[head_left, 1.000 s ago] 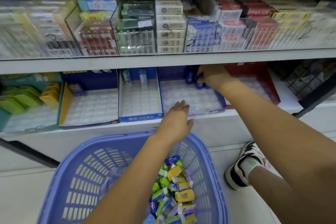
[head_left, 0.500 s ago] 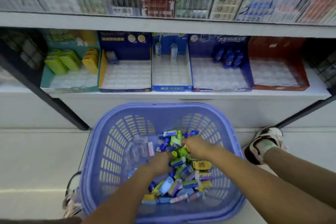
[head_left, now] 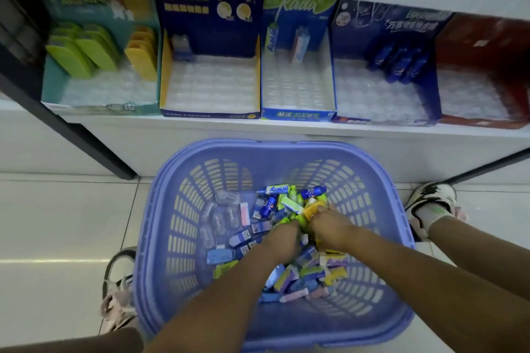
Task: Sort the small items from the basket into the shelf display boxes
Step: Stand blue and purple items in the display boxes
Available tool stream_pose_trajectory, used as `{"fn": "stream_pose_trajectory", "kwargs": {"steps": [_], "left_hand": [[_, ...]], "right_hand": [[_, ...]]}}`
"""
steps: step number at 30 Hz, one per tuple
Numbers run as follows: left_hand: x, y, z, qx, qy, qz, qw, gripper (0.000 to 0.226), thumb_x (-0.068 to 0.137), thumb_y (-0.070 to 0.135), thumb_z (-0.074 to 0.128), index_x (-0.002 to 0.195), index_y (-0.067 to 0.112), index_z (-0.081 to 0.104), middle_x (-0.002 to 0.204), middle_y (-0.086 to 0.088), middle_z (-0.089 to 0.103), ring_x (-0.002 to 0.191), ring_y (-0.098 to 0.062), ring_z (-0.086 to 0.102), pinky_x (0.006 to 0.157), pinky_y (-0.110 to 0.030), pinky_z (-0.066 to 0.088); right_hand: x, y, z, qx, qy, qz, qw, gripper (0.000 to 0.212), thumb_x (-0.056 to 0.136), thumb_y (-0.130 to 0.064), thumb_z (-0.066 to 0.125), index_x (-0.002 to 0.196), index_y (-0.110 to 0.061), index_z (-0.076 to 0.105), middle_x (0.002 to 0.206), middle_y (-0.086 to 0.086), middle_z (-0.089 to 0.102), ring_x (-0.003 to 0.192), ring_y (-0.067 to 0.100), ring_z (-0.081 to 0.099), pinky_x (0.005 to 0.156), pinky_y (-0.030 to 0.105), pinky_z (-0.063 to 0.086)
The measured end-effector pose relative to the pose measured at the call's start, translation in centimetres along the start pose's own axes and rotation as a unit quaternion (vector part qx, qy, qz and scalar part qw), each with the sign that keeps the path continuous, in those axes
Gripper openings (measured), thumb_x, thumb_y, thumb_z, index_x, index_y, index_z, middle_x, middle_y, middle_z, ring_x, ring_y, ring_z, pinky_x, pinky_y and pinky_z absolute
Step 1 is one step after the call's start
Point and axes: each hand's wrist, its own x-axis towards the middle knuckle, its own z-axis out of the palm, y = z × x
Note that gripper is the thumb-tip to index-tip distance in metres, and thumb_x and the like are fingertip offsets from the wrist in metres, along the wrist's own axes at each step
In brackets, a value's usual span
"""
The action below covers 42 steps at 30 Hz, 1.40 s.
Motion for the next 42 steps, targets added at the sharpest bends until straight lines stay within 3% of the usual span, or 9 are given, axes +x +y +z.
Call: {"fn": "stream_pose_trajectory", "kwargs": {"steps": [8, 15, 18, 27, 31, 34, 36, 39, 42], "left_hand": [[0.1, 0.2, 0.4, -0.104, -0.101, -0.044, 0.988, 0.041, 0.099, 0.041, 0.036, 0.118, 0.005, 0.039, 0.094, -0.012, 0.054, 0.075, -0.020, 0.048, 0.067, -0.034, 0.036], [0.0, 0.0, 0.6, 0.019, -0.111, -0.008, 0.994, 0.052, 0.091, 0.041, 0.058, 0.119, 0.000, 0.047, 0.102, -0.020, 0.053, 0.086, -0.024, 0.046, 0.067, -0.032, 0.035], [-0.1, 0.1, 0.5, 0.029, -0.125, -0.022, 0.992, 0.048, 0.097, 0.038, 0.048, 0.124, -0.002, 0.045, 0.107, -0.020, 0.053, 0.090, -0.025, 0.048, 0.075, -0.033, 0.038], [0.0, -0.8, -0.3, -0.115, -0.069, -0.114, 0.984, 0.044, 0.097, 0.040, 0.047, 0.066, 0.011, 0.038, 0.065, -0.006, 0.037, 0.056, -0.015, 0.033, 0.058, -0.030, 0.029], [-0.3, -0.2, -2.9, -0.487, -0.068, -0.213, 0.844, 0.033, 0.100, 0.029, 0.045, 0.100, 0.000, 0.061, 0.076, -0.008, 0.054, 0.065, -0.019, 0.053, 0.075, -0.035, 0.048], [-1.5, 1.6, -5.6, -0.722, -0.085, -0.169, 0.665, 0.039, 0.101, 0.035, 0.041, 0.114, 0.001, 0.054, 0.111, -0.019, 0.057, 0.104, -0.033, 0.059, 0.092, -0.046, 0.044], [-2.4, 3.5, -7.4, -0.790, -0.071, -0.112, 0.598, 0.042, 0.101, 0.036, 0.038, 0.123, 0.003, 0.051, 0.129, -0.027, 0.052, 0.125, -0.041, 0.048, 0.096, -0.052, 0.039], [-4.3, 6.1, -9.8, -0.827, -0.025, -0.028, 0.560, 0.045, 0.101, 0.042, 0.033, 0.118, 0.007, 0.056, 0.125, -0.026, 0.056, 0.120, -0.044, 0.051, 0.090, -0.056, 0.042], [-6.3, 7.0, -11.5, -0.850, 0.018, 0.013, 0.527, 0.047, 0.099, 0.049, 0.030, 0.114, 0.016, 0.059, 0.116, -0.021, 0.061, 0.102, -0.039, 0.060, 0.081, -0.058, 0.044]], "right_hand": [[-0.4, 0.5, -2.5, 0.017, -0.123, -0.025, 0.992, 0.031, 0.086, -0.007, 0.061, 0.116, -0.004, 0.061, 0.119, 0.015, 0.059, 0.114, 0.030, 0.052, 0.087, 0.038, 0.046], [-1.5, 0.5, -4.4, 0.071, -0.115, -0.016, 0.991, 0.043, 0.085, 0.000, 0.062, 0.127, 0.001, 0.051, 0.115, 0.021, 0.055, 0.101, 0.025, 0.055, 0.068, 0.030, 0.044], [-1.6, 1.4, -4.1, 0.161, -0.077, 0.000, 0.984, 0.033, 0.090, 0.000, 0.050, 0.122, -0.004, 0.054, 0.116, 0.018, 0.057, 0.108, 0.032, 0.057, 0.080, 0.030, 0.044], [-2.1, 2.6, -2.6, 0.220, -0.024, 0.068, 0.973, 0.034, 0.084, -0.008, 0.064, 0.118, -0.013, 0.065, 0.116, 0.011, 0.064, 0.103, 0.026, 0.060, 0.082, 0.028, 0.046], [-4.0, 3.9, -4.0, 0.427, 0.096, 0.148, 0.887, 0.037, 0.077, -0.017, 0.077, 0.113, -0.015, 0.069, 0.098, 0.012, 0.069, 0.087, 0.021, 0.065, 0.069, 0.029, 0.049], [-6.0, 3.3, -5.1, 0.729, 0.187, 0.138, 0.644, 0.037, 0.077, -0.002, 0.073, 0.114, -0.004, 0.066, 0.090, 0.012, 0.073, 0.075, 0.013, 0.070, 0.064, 0.026, 0.058], [-6.6, 2.1, -6.0, 0.792, 0.235, 0.103, 0.554, 0.037, 0.077, 0.002, 0.071, 0.113, -0.003, 0.065, 0.090, 0.005, 0.073, 0.075, 0.010, 0.071, 0.062, 0.018, 0.055], [-6.9, 0.2, -8.0, 0.780, 0.313, 0.088, 0.534, 0.030, 0.071, 0.003, 0.076, 0.094, -0.015, 0.069, 0.088, 0.003, 0.073, 0.072, 0.009, 0.070, 0.062, 0.021, 0.056], [-7.1, -0.9, -10.0, 0.697, 0.369, 0.097, 0.608, 0.033, 0.058, -0.010, 0.087, 0.072, -0.021, 0.059, 0.078, -0.004, 0.072, 0.068, 0.003, 0.065, 0.062, 0.020, 0.052]]}}
